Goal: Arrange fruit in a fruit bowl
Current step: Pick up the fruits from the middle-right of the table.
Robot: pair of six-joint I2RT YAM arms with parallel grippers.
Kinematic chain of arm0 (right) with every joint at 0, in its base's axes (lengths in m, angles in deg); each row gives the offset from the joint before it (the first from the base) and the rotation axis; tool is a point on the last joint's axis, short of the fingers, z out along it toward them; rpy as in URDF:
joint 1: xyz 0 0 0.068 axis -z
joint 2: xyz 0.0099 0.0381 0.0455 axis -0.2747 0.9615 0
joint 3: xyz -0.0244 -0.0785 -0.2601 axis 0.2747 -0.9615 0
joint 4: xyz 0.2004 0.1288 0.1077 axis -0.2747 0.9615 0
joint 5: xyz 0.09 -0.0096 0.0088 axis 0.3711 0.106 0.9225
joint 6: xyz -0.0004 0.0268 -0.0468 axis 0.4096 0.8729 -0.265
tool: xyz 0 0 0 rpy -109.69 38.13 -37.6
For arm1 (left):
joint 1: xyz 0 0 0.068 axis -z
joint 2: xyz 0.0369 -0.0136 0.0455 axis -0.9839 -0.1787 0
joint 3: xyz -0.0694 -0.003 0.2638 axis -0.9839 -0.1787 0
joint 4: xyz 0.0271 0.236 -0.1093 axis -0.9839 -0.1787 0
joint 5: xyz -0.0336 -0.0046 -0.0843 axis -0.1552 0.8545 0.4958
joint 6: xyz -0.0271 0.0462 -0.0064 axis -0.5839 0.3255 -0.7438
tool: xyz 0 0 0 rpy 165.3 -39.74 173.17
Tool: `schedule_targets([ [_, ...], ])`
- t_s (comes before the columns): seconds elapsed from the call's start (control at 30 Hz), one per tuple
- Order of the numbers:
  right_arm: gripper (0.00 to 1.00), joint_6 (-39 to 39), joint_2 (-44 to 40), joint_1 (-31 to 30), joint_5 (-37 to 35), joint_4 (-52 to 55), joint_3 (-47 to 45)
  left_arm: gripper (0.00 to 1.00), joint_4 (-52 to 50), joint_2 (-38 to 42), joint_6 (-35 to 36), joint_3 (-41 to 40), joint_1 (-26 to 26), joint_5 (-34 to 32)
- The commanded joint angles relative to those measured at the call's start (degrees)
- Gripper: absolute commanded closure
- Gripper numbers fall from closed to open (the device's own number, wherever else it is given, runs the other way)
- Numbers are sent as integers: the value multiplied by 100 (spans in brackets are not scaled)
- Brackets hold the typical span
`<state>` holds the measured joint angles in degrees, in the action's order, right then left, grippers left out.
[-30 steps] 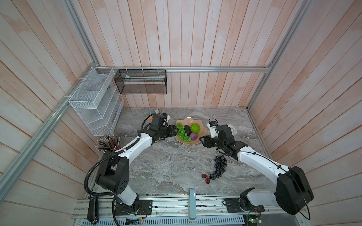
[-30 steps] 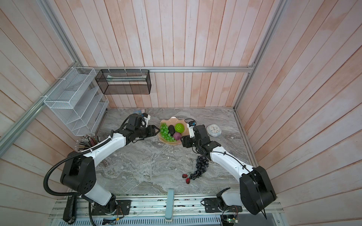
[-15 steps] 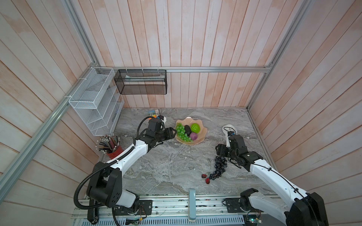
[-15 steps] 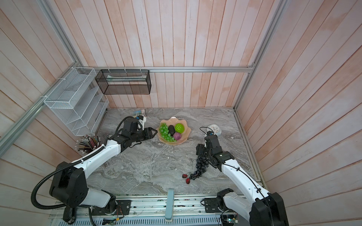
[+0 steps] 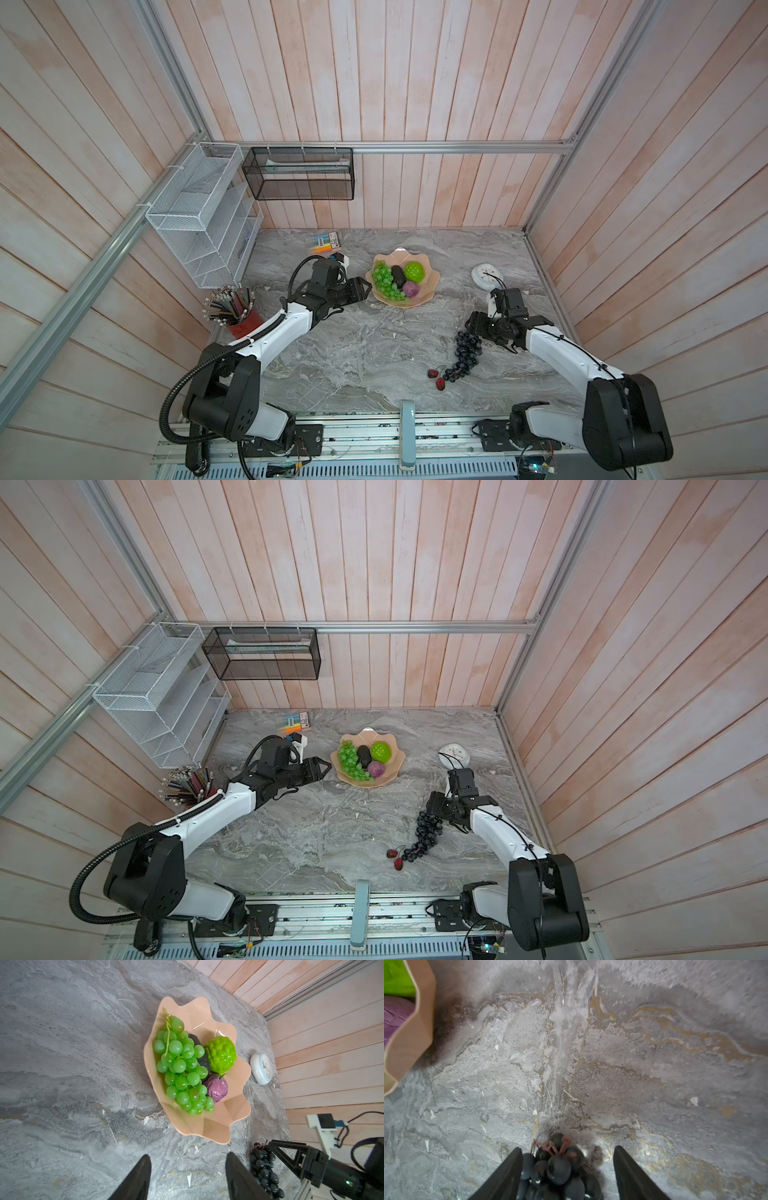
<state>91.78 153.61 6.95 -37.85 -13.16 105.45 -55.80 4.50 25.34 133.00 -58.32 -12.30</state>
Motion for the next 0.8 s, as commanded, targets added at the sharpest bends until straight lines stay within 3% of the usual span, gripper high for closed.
schedule_targets([
  [0.0, 29, -356, 341, 111, 301, 108, 407, 41, 257, 183, -70, -134, -55, 132],
  [0.47, 41, -1035, 1783, 297, 1207, 967, 1452, 40, 478, 265, -149, -399, -157, 211],
  [0.77, 48, -1206, 1996, 84, 985, 1037, 1510, 41, 533, 368, -175, -516, -198, 200],
])
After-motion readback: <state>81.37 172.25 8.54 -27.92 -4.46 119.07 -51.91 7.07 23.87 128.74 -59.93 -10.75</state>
